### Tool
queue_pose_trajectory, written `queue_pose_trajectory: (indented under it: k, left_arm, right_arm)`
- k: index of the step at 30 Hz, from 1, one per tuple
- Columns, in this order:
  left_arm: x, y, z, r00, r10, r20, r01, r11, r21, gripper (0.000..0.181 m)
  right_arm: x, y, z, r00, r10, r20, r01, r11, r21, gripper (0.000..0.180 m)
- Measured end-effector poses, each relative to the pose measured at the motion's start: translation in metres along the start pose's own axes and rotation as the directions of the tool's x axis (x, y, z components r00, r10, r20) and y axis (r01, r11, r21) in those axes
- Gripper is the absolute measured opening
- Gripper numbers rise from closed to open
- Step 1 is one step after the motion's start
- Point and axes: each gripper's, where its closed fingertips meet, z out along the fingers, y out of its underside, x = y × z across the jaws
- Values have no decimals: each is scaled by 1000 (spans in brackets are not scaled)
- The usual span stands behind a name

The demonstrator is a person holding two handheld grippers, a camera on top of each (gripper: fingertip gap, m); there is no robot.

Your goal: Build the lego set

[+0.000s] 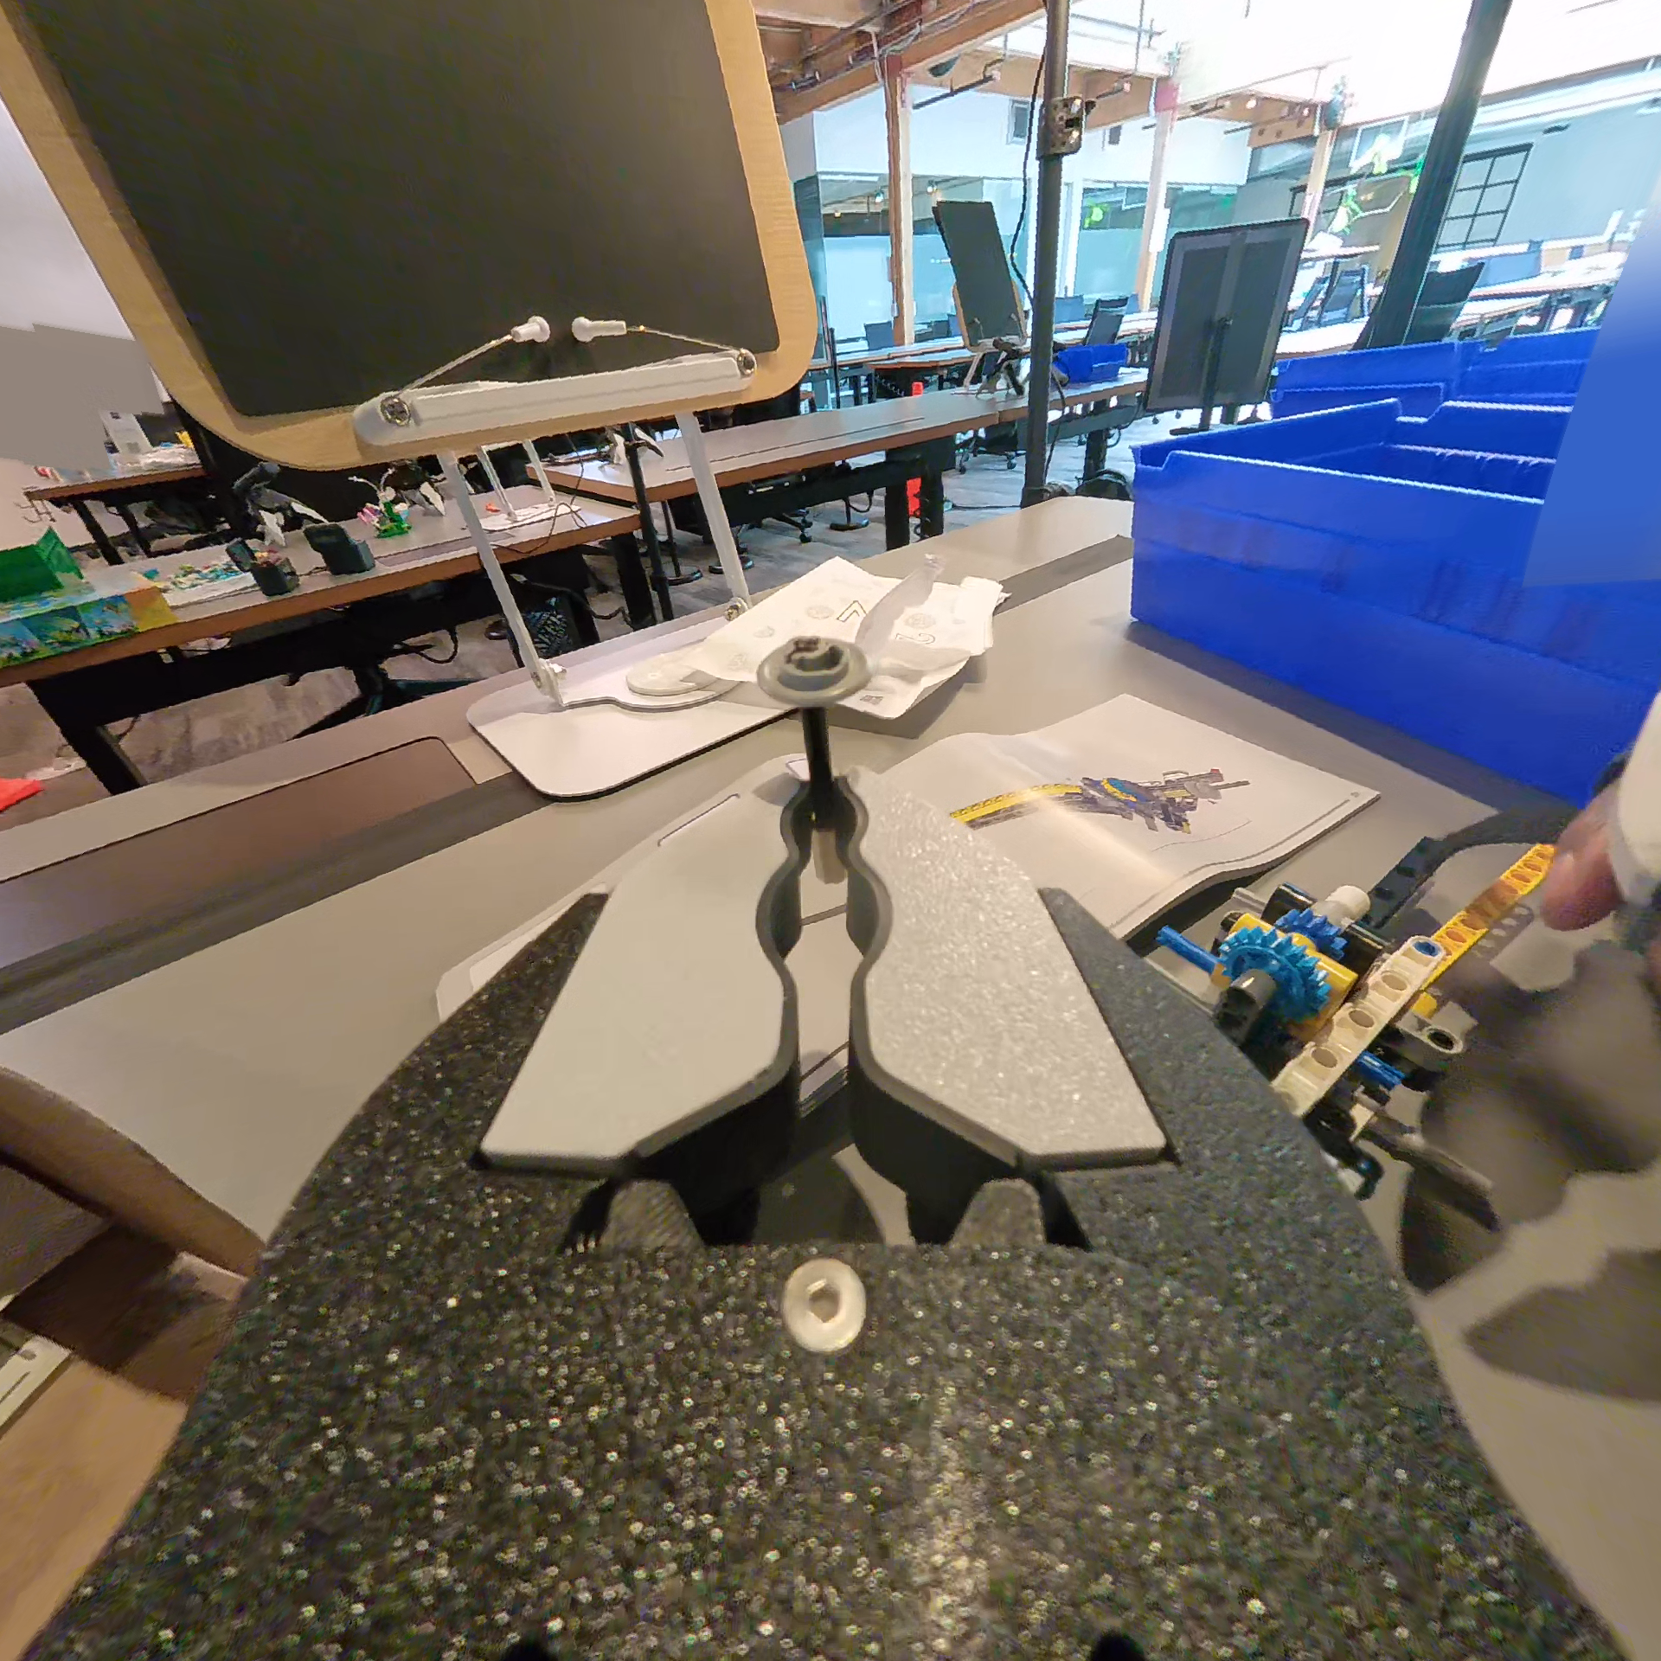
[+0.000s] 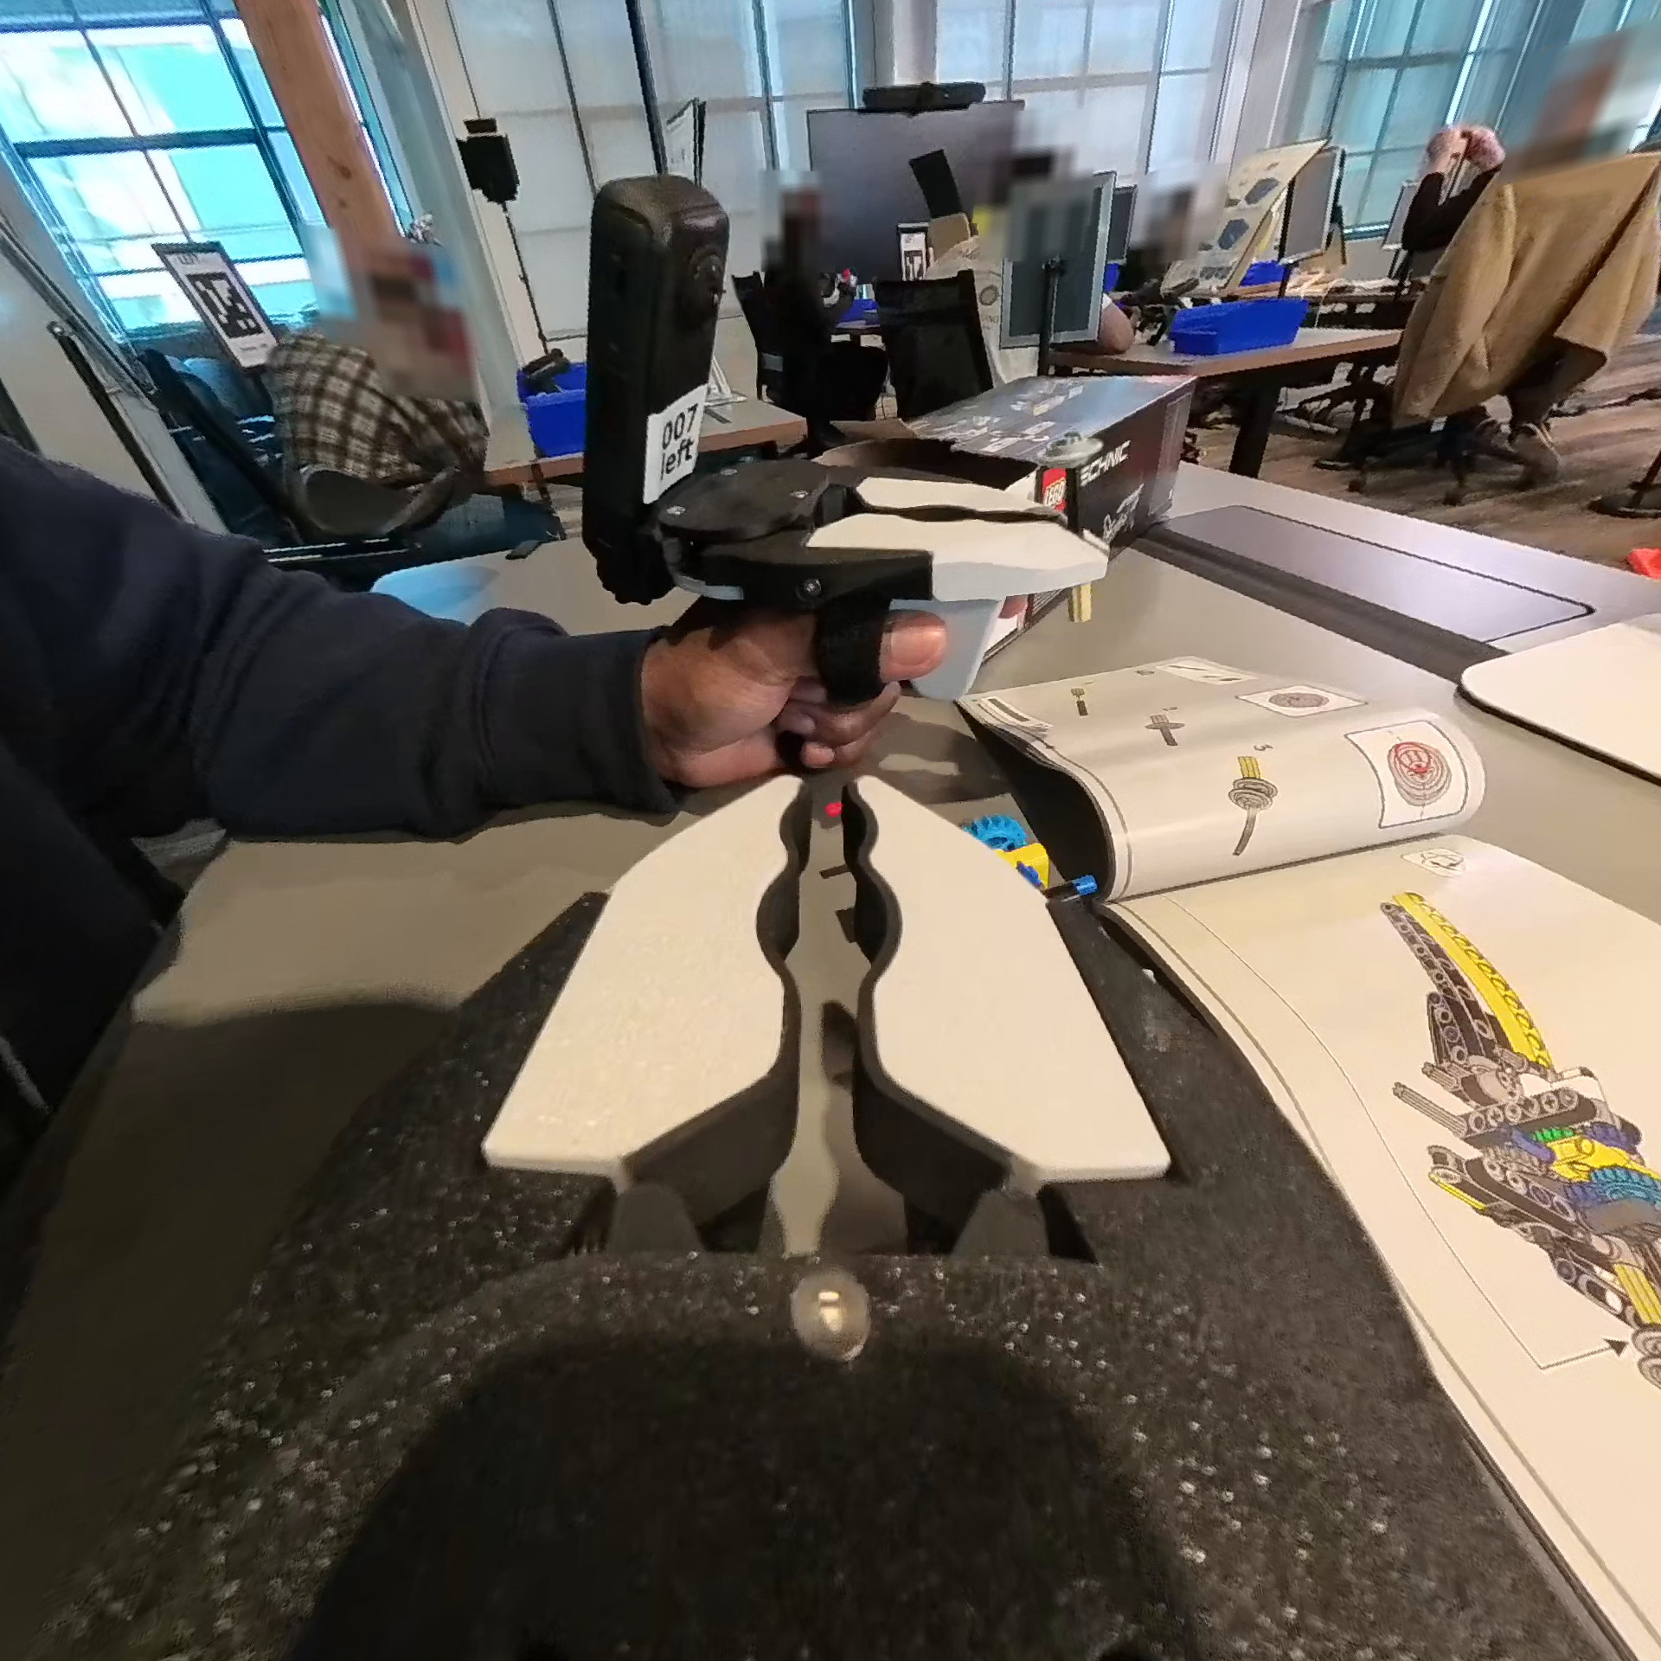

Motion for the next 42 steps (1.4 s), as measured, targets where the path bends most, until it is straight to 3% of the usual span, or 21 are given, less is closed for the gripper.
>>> queue_pose_trajectory:
  k: [35, 42]
  left_arm:
    - [6, 1, 0, 998, 55, 2, -55, 998, -3, 4]
    - [-1, -3, -2, 957, 253, 145, -252, 967, -21, 4]
  right_arm:
    - [6, 8, 4, 1000, 22, -17, -23, 998, -66, 6]
    - [6, 9, 5, 1000, 20, -17, -21, 997, -77, 6]
